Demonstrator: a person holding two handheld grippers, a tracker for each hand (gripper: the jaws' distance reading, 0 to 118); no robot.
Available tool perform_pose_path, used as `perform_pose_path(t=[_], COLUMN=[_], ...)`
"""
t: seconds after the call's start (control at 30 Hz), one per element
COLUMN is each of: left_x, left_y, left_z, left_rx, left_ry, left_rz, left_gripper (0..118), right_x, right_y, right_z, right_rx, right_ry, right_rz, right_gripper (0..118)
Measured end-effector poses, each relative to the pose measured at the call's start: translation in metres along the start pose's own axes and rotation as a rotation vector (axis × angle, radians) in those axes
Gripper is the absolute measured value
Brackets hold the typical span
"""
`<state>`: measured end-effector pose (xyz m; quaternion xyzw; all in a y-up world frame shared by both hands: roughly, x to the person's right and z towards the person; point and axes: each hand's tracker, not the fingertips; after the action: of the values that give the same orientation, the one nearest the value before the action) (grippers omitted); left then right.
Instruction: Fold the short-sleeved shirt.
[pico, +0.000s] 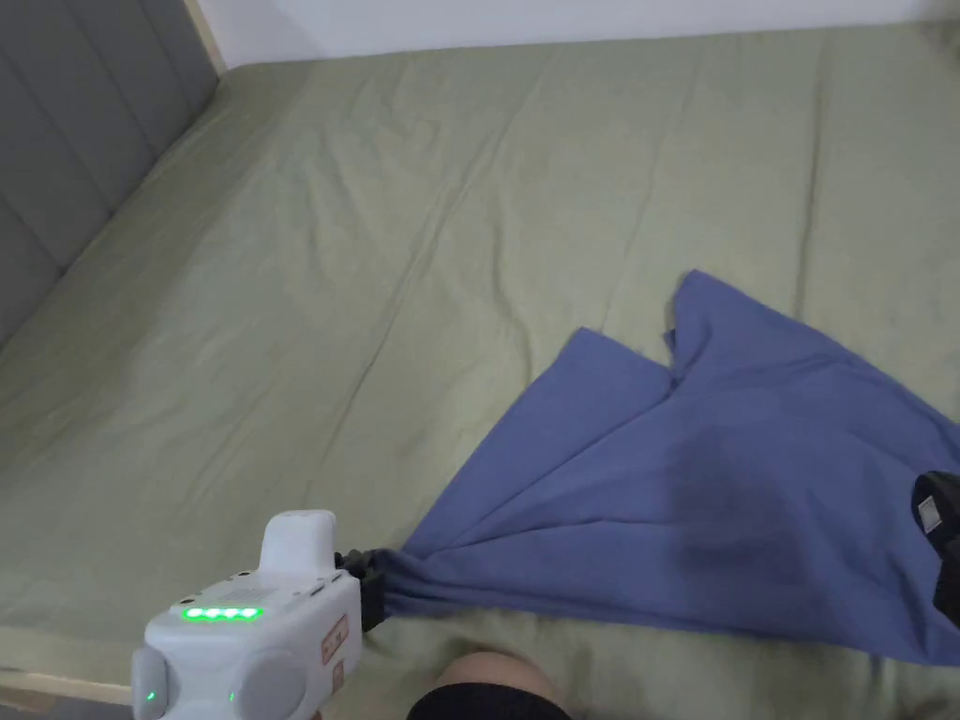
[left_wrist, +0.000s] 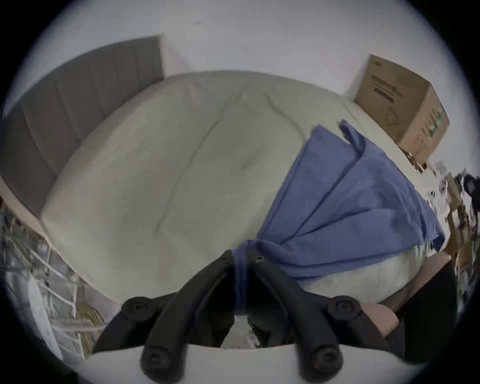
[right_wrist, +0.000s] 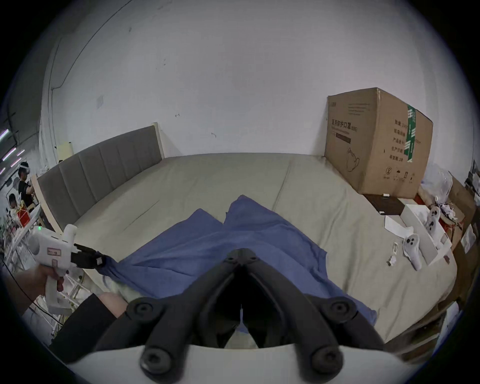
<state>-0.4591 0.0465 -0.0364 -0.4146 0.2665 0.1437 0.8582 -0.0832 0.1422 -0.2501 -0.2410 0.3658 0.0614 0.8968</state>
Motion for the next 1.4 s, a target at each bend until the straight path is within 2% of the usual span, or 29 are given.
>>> perform_pose_path(t=[0.07,0.17,0.23,0.27,0.3,0.33,0.37,0.4,0.5,0.6,0.7,0.73,0.77,0.8,0.83,0.87,0.9,1.0,1.03,1.13,1.33,1.4], left_x=[0.009,0.013,0.016,0.024,0.026,0.028,0.029,0.025,0.027,0.028,0.023,0.023,0.022,0.018,0.017,0.016,0.016,0.015,0.016,0.015,0.018,0.018], left_y=[0.001,0.003,0.005,0.008,0.009,0.01,0.011,0.013,0.017,0.022,0.024,0.024,0.025,0.024,0.025,0.025,0.026,0.03,0.034,0.042,0.075,0.096], left_z=[0.013,0.031,0.038,0.042,0.044,0.045,0.045,0.043,0.038,0.032,0.028,0.027,0.025,0.023,0.021,0.019,0.017,0.023,0.028,0.05,0.106,0.123], left_rx=[0.057,0.109,0.136,0.129,0.13,0.13,0.13,0.125,0.097,0.062,0.057,0.057,0.054,0.052,0.05,0.044,0.038,0.052,0.067,0.135,0.289,0.36], left_ry=[-0.001,-0.014,0.002,0.003,-0.004,-0.004,-0.006,-0.018,-0.032,-0.033,-0.023,-0.023,-0.026,-0.028,-0.027,-0.029,-0.032,-0.04,-0.041,-0.051,-0.106,-0.099], left_rz=[-0.032,-0.058,-0.099,-0.114,-0.116,-0.114,-0.109,-0.098,-0.071,-0.041,-0.032,-0.027,-0.019,-0.01,-0.005,-0.003,-0.002,-0.009,-0.011,-0.011,-0.046,-0.073], left_gripper=[6,6,6,6,6,6,6,6,6,6,6,6,6,6,6,6,6,6,6,6,6,6], right_x=[0.005,0.02,0.036,0.047,0.056,0.065,0.07,0.073,0.087,0.101,0.11,0.112,0.112,0.109,0.107,0.102,0.099,0.092,0.088,0.093,0.091,0.094], right_y=[-0.001,0.006,0.018,0.024,0.03,0.034,0.038,0.039,0.047,0.051,0.039,0.031,0.025,0.024,0.027,0.028,0.027,0.025,0.027,0.049,0.117,0.151], right_z=[-0.007,-0.035,-0.072,-0.098,-0.125,-0.152,-0.18,-0.207,-0.273,-0.327,-0.357,-0.359,-0.361,-0.35,-0.342,-0.33,-0.321,-0.294,-0.281,-0.234,-0.102,-0.059], right_rx=[-0.009,-0.037,-0.115,-0.18,-0.24,-0.281,-0.332,-0.364,-0.341,-0.454,-0.497,-0.553,-0.598,-0.492,-0.45,-0.428,-0.413,-0.419,-0.383,-0.259,-0.027,0.047], right_ry=[-0.001,0.006,0.011,0.035,0.06,0.094,0.102,0.074,0.053,0.053,0.003,0.008,0.034,0.01,0.025,-0.001,-0.03,0.006,-0.013,0.008,0.026,-0.007], right_rz=[0.01,0.127,0.149,0.146,0.15,0.147,0.153,0.173,0.182,0.111,0.152,0.159,0.178,0.186,0.178,0.175,0.181,0.174,0.177,0.128,0.162,0.177], right_gripper=[0,0,0,8,55,95,116,117,117,117,113,99,81,71,43,0,0,0,0,0,0,0])
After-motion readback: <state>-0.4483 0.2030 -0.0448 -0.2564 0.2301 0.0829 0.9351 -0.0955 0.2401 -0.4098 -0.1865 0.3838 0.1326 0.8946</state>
